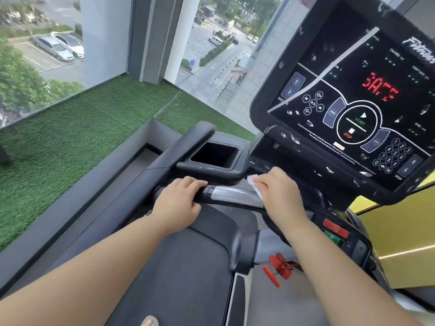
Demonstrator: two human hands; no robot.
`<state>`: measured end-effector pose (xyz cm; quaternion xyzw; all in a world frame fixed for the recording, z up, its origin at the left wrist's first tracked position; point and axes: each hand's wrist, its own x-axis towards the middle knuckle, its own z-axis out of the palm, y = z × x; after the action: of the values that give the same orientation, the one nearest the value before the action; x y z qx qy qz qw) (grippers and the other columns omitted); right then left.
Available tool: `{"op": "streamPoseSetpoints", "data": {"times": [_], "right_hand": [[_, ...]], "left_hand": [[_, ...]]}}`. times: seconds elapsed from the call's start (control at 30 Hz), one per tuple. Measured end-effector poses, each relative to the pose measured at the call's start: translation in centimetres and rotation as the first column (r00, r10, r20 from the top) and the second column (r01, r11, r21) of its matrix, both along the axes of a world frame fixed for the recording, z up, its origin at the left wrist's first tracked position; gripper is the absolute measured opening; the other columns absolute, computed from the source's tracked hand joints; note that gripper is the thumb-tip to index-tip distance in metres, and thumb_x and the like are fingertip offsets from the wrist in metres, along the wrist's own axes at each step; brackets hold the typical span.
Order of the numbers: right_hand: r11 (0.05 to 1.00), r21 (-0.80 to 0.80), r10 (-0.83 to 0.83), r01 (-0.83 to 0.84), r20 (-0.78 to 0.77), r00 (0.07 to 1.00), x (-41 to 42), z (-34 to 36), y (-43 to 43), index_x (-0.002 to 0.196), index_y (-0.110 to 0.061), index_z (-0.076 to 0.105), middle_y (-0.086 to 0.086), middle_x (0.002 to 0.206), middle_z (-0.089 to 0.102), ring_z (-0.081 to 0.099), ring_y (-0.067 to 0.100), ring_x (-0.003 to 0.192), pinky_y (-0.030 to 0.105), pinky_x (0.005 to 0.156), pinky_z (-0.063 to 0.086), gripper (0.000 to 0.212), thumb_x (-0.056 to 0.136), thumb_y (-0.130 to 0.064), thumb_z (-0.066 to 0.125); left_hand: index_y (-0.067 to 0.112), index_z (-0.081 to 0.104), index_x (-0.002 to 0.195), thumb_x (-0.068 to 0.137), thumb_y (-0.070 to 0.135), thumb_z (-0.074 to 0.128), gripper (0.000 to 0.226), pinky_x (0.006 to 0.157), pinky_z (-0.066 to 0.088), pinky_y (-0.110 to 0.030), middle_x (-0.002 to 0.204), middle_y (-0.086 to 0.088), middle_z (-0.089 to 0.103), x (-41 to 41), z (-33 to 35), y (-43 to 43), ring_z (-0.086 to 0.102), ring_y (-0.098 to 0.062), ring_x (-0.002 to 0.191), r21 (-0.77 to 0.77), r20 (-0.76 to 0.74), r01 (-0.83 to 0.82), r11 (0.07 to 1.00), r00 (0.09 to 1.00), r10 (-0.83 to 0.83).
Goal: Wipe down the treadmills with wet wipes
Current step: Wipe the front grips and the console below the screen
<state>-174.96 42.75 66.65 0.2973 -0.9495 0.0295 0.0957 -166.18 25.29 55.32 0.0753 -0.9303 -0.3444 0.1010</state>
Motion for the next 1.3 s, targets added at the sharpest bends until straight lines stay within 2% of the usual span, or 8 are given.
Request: {"op": "streamPoseSetpoints", "data": {"times": [0.1,0.23,0.6,0.73,0.87,1.03,1.13,1.3], "right_hand": [[0.990,-0.076,0.119,-0.120,-0.022,0.993,1.7,-1.7,-2.9,0.070,-0.012,0.070,0.009,0.068,0.048,0.051,0.033,0.060,0.038,0.059,0.044,0.009,0.070,-0.003,0.070],[0.973,0.008,0.231,-0.232,-0.146,0.962,2.2,-4.5,-4.1,0.071,-0.020,0.071,0.001,0.065,0.051,0.051,0.024,0.055,0.027,0.059,0.027,0.027,0.056,0.000,0.082],[0.939,-0.130,0.265,-0.317,-0.311,0.913,2.1,-4.8,0.6,0.080,-0.013,0.072,0.004,0.067,0.048,0.044,0.023,0.063,0.032,0.060,0.029,0.014,0.078,-0.004,0.062],[0.894,0.016,0.430,-0.449,-0.316,0.846,3.4,-6.4,-2.1,0.074,-0.015,0.069,0.002,0.066,0.050,0.047,0.023,0.061,0.028,0.061,0.024,0.026,0.078,-0.004,0.046],[0.894,0.075,0.441,-0.442,-0.329,0.835,1.9,-5.5,1.6,0.078,-0.013,0.069,0.004,0.067,0.046,0.036,0.020,0.067,0.030,0.060,0.028,0.019,0.078,-0.001,0.054],[0.971,-0.049,0.220,-0.236,-0.217,0.951,0.2,-2.1,4.6,0.078,-0.007,0.072,0.006,0.066,0.045,0.045,0.025,0.059,0.033,0.056,0.035,0.017,0.070,0.008,0.073],[0.953,-0.218,0.209,-0.211,-0.032,0.977,-0.3,-1.1,0.7,0.084,-0.012,0.076,0.009,0.072,0.053,0.054,0.030,0.065,0.036,0.062,0.044,0.008,0.081,-0.009,0.070],[0.963,0.155,0.177,-0.219,0.250,0.952,-1.9,-2.5,-4.6,0.110,-0.023,0.071,0.004,0.104,0.060,0.058,0.027,0.099,0.036,0.088,0.045,0.023,0.096,-0.019,0.053]], "left_hand": [[0.024,0.047,0.136,0.077,0.026,0.037,0.059,0.097,0.032,-0.024,0.128,0.004,0.051,-0.1,0.0,0.1,0.043,-0.020,0.119,-0.003,-0.013,-0.025,1.000,1.000,0.025],[0.025,0.045,0.138,0.085,0.013,0.050,0.055,0.096,0.031,-0.023,0.130,0.006,0.049,0.0,0.0,0.1,0.041,-0.018,0.121,-0.004,0.001,-0.023,1.000,1.000,0.023],[0.022,0.048,0.135,0.082,0.009,0.051,0.055,0.096,0.033,-0.027,0.125,0.001,0.051,0.0,-0.2,0.3,0.043,-0.023,0.115,-0.004,-0.011,-0.051,0.999,0.999,0.051],[0.024,0.045,0.138,0.082,0.009,0.050,0.058,0.096,0.032,-0.023,0.128,0.005,0.049,0.1,-0.1,0.2,0.041,-0.018,0.117,-0.006,0.000,-0.033,0.999,0.999,0.033],[0.024,0.045,0.138,0.082,0.008,0.050,0.058,0.097,0.032,-0.023,0.130,0.005,0.049,0.2,0.0,0.0,0.041,-0.018,0.119,0.003,-0.005,-0.031,1.000,1.000,0.031],[0.023,0.048,0.133,0.086,0.013,0.048,0.048,0.093,0.032,-0.024,0.124,0.004,0.049,-0.3,0.4,0.8,0.040,-0.019,0.115,0.031,0.045,-0.107,0.994,0.993,0.105],[0.023,0.048,0.128,0.090,0.020,0.046,0.039,0.093,0.032,-0.027,0.122,0.001,0.049,-1.3,1.5,1.6,0.040,-0.022,0.114,0.013,0.110,-0.168,0.986,0.980,0.166],[0.020,0.050,0.129,0.091,0.022,0.038,0.041,0.098,0.028,-0.026,0.129,0.000,0.049,-1.6,2.6,3.2,0.040,-0.025,0.117,0.015,0.049,-0.115,0.993,0.992,0.114]]}}
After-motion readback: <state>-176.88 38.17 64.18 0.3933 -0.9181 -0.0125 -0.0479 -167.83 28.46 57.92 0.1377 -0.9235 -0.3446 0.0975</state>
